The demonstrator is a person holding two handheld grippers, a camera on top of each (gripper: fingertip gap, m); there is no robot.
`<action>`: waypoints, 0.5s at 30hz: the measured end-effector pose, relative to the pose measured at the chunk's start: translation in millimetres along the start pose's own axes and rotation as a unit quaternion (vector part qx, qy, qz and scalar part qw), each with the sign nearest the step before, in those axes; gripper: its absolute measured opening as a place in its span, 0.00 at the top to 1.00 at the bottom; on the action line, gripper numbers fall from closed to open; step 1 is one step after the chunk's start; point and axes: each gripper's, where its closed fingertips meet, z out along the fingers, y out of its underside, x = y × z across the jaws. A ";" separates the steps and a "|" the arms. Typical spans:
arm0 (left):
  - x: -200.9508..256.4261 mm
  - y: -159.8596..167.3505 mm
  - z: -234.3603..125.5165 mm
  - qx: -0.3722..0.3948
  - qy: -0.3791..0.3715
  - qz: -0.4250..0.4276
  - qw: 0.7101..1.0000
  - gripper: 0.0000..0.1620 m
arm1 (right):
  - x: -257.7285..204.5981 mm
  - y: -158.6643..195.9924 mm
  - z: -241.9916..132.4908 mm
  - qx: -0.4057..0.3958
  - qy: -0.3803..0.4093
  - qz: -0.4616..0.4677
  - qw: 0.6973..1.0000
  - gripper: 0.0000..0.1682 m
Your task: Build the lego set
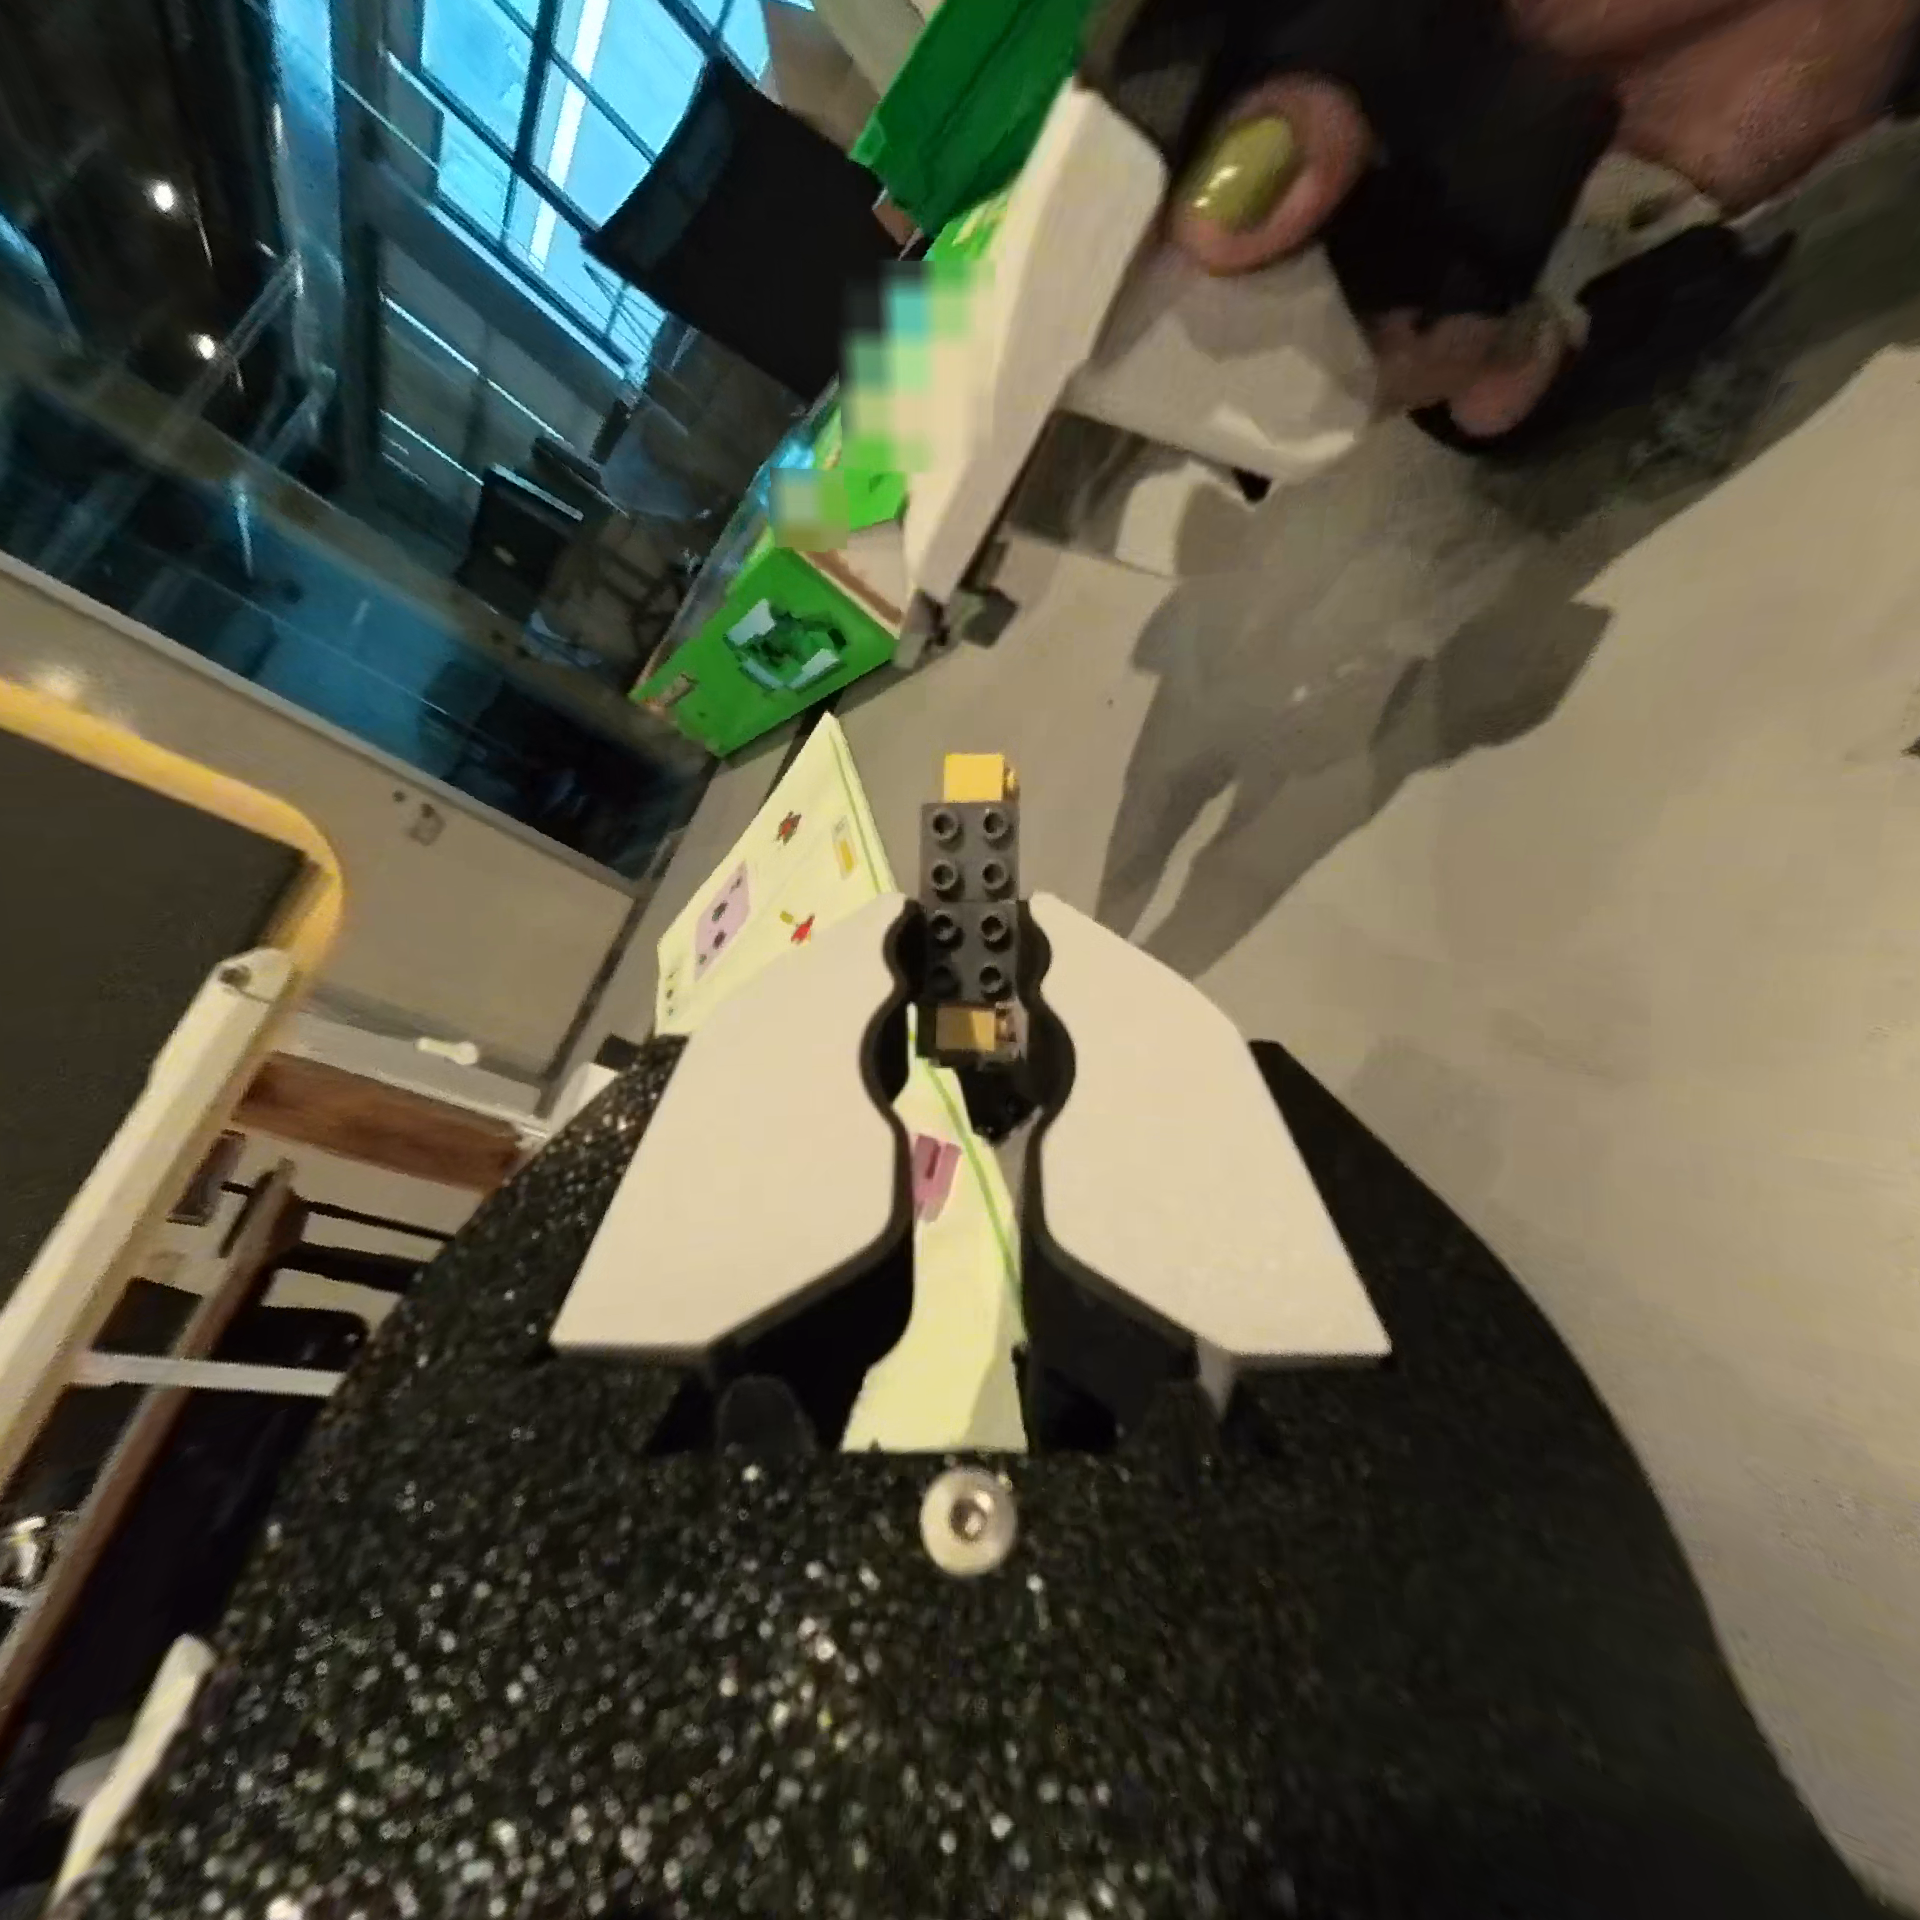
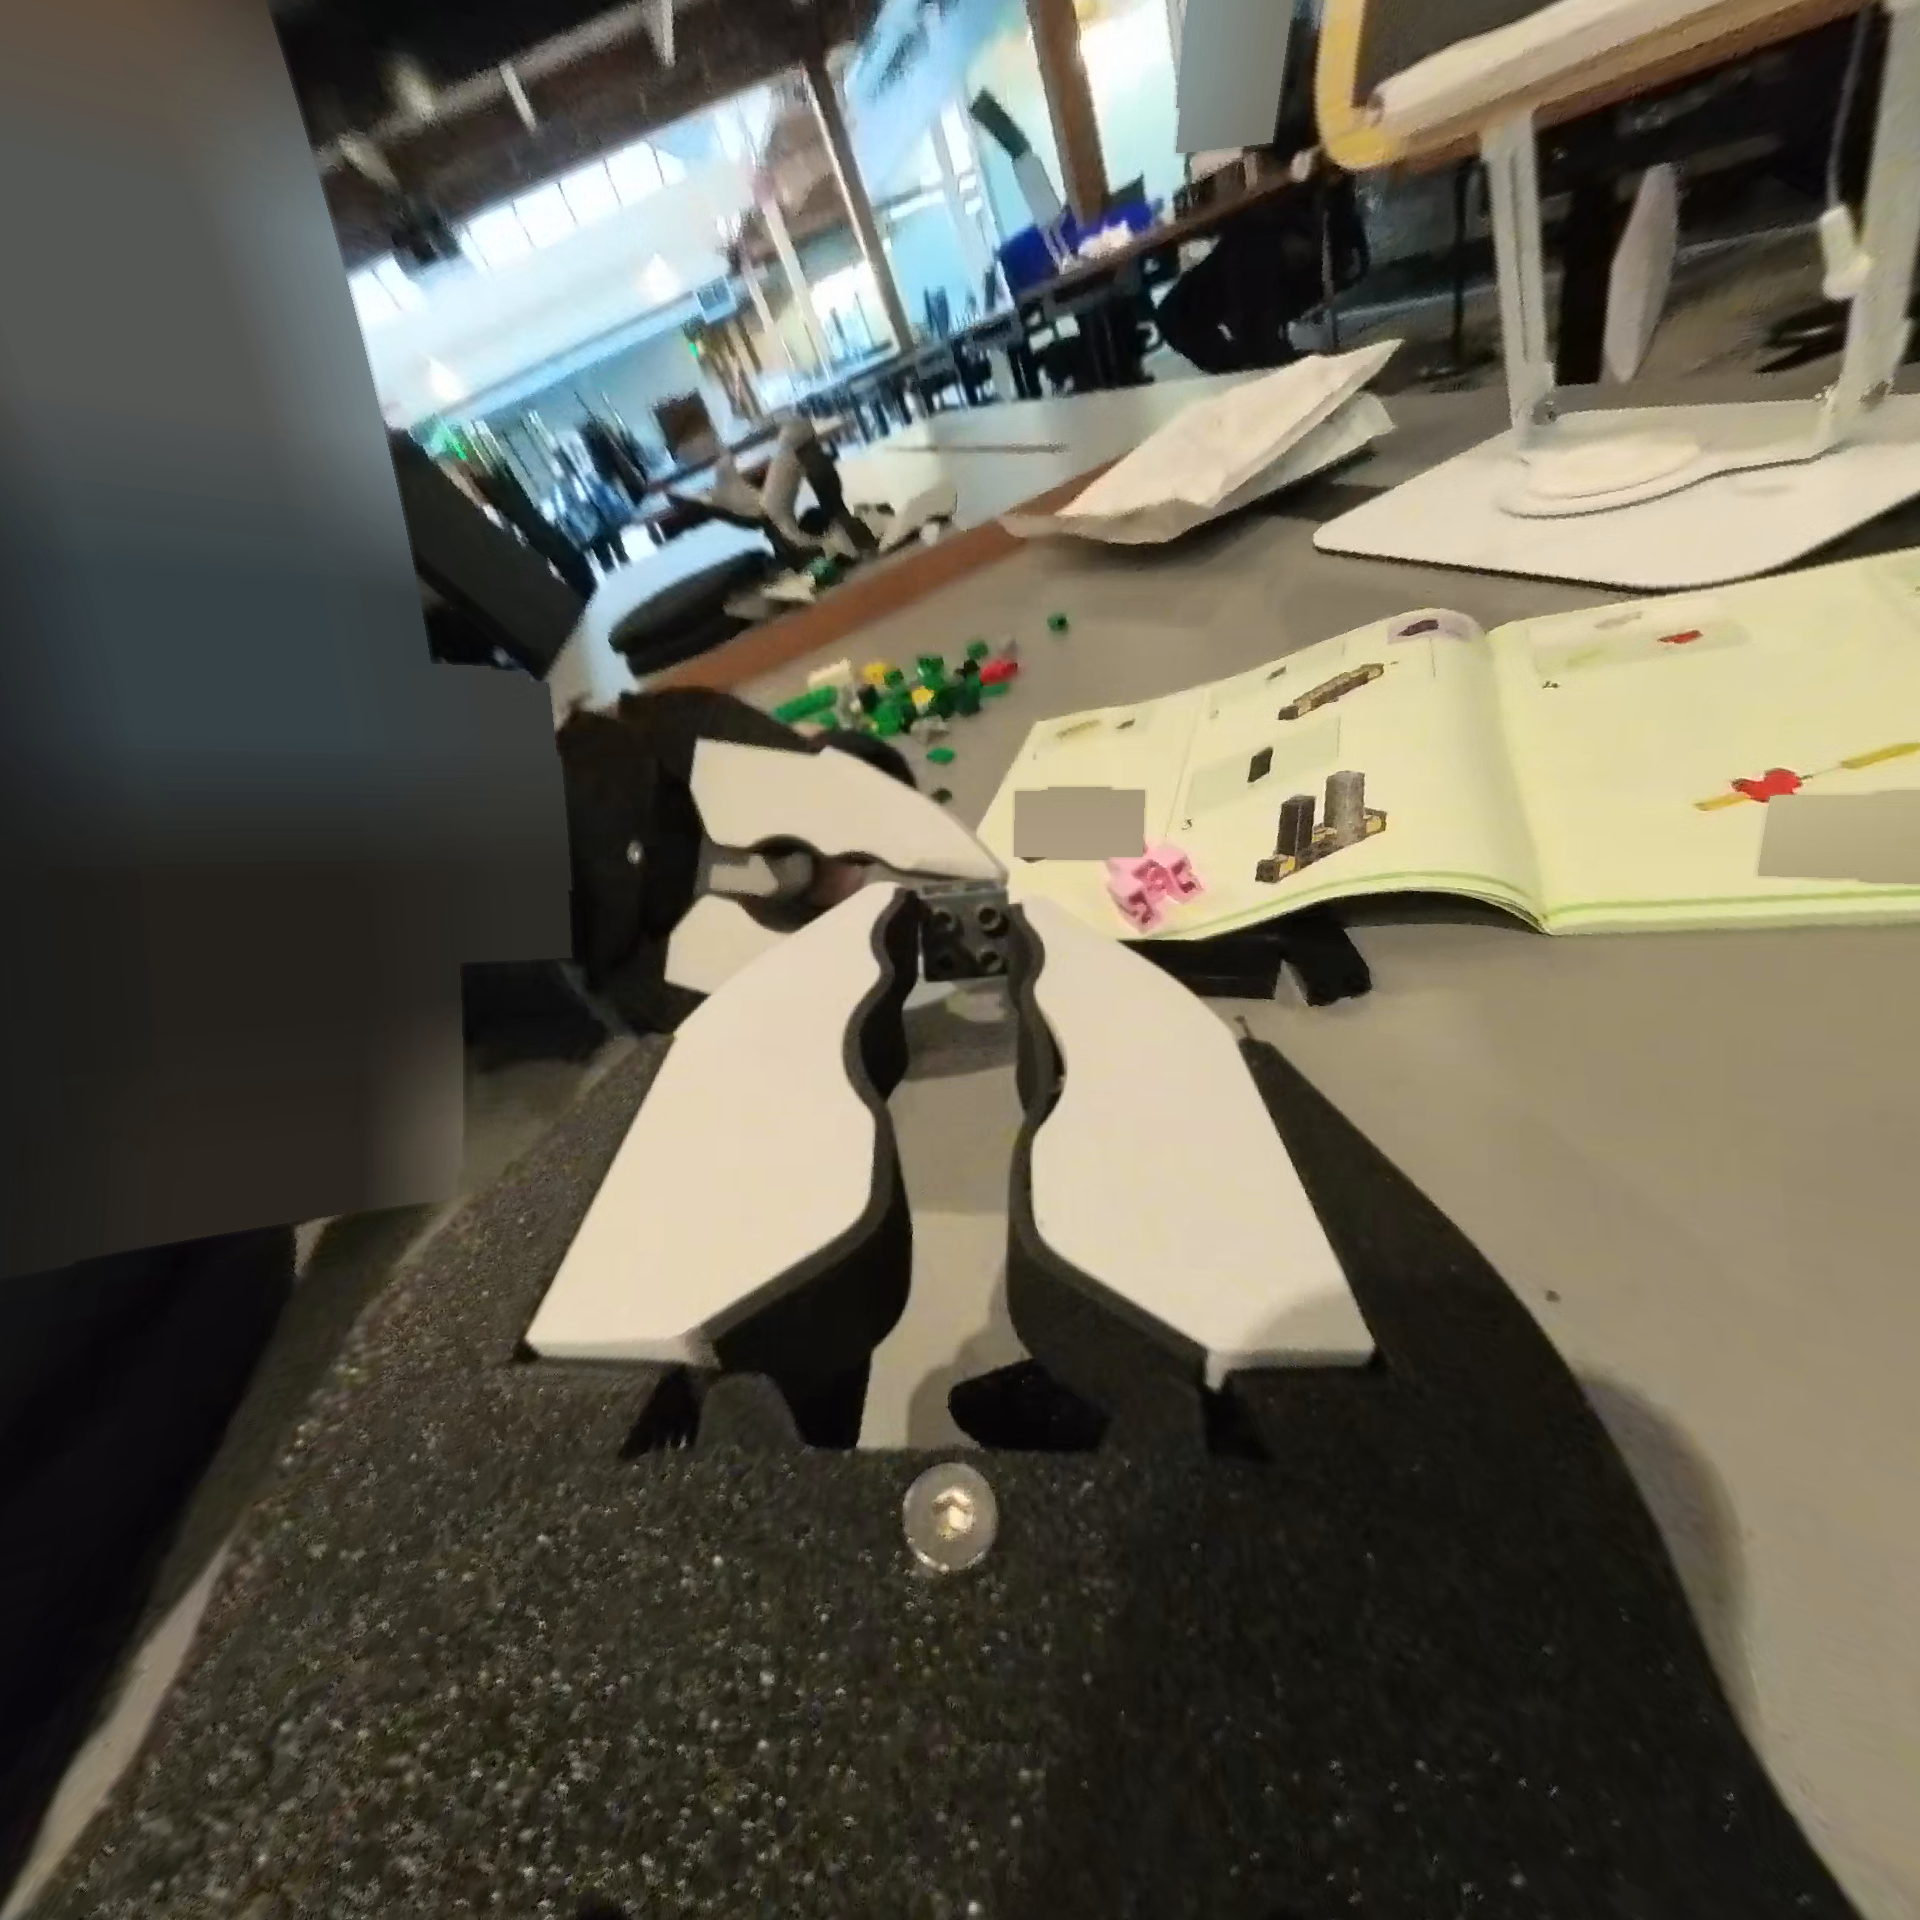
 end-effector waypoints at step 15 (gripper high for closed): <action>9.4 -2.0 1.0 0.001 0.015 0.032 0.999 0.90 | 2.5 20.1 12.8 -0.065 0.025 0.053 0.996 0.91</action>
